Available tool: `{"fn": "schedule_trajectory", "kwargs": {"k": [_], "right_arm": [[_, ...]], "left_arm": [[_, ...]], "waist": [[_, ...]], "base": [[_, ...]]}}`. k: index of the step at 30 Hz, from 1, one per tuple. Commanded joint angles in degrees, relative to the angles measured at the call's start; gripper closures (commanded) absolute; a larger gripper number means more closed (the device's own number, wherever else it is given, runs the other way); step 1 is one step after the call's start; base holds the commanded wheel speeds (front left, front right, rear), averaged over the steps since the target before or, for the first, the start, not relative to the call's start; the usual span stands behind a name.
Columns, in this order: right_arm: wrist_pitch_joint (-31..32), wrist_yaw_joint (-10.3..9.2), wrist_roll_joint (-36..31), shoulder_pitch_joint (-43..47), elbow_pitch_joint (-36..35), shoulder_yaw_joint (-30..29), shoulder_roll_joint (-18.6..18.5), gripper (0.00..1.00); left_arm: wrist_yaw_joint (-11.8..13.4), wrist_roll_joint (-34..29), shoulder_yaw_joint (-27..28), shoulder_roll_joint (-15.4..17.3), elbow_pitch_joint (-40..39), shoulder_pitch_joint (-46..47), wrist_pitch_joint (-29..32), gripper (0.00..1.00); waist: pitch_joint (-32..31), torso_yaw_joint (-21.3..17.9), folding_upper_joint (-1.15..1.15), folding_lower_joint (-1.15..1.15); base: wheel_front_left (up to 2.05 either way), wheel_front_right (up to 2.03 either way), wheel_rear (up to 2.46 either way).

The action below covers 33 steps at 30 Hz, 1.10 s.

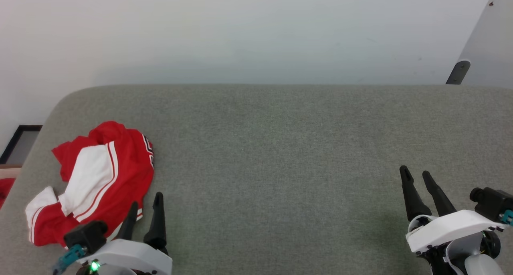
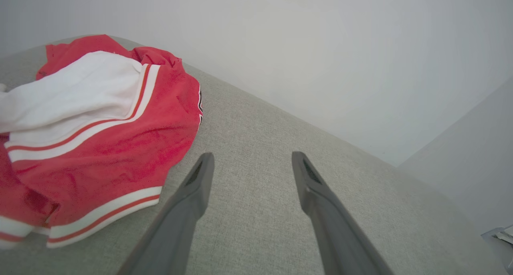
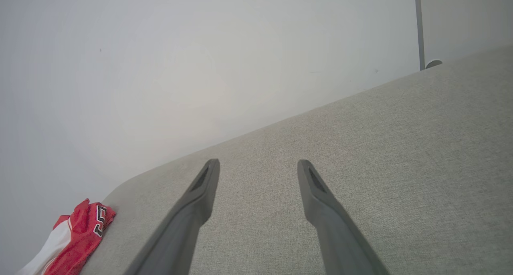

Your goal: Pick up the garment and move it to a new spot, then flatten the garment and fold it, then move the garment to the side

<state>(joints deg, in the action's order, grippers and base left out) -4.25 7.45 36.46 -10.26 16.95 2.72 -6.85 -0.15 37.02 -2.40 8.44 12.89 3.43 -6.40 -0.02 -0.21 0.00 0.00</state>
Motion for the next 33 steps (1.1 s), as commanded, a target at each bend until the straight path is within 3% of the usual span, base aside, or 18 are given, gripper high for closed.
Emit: {"fn": "schedule_trajectory", "kwargs": {"k": [1, 33], "right_arm": [[-0.64, 0.04, -2.33, -1.53, -0.82, 0.07, -0.11, 0.0], [-5.02, 0.04, -21.65, -1.56, -0.02, -1.91, 0.82, 0.0]], "left_arm": [[0.43, -1.97, -0.22, 0.52, -0.81, 0.3, -0.65, 0.0], [3.08, -19.58, -2.89, 2.0, -2.52, -0.85, -5.1, 0.0]], "waist": [[0.0, -0.02, 0.0, 0.0], [-0.04, -0.38, 0.0, 0.0]], "base": [[0.0, 0.0, 0.0], [0.0, 0.0, 0.0]]}}
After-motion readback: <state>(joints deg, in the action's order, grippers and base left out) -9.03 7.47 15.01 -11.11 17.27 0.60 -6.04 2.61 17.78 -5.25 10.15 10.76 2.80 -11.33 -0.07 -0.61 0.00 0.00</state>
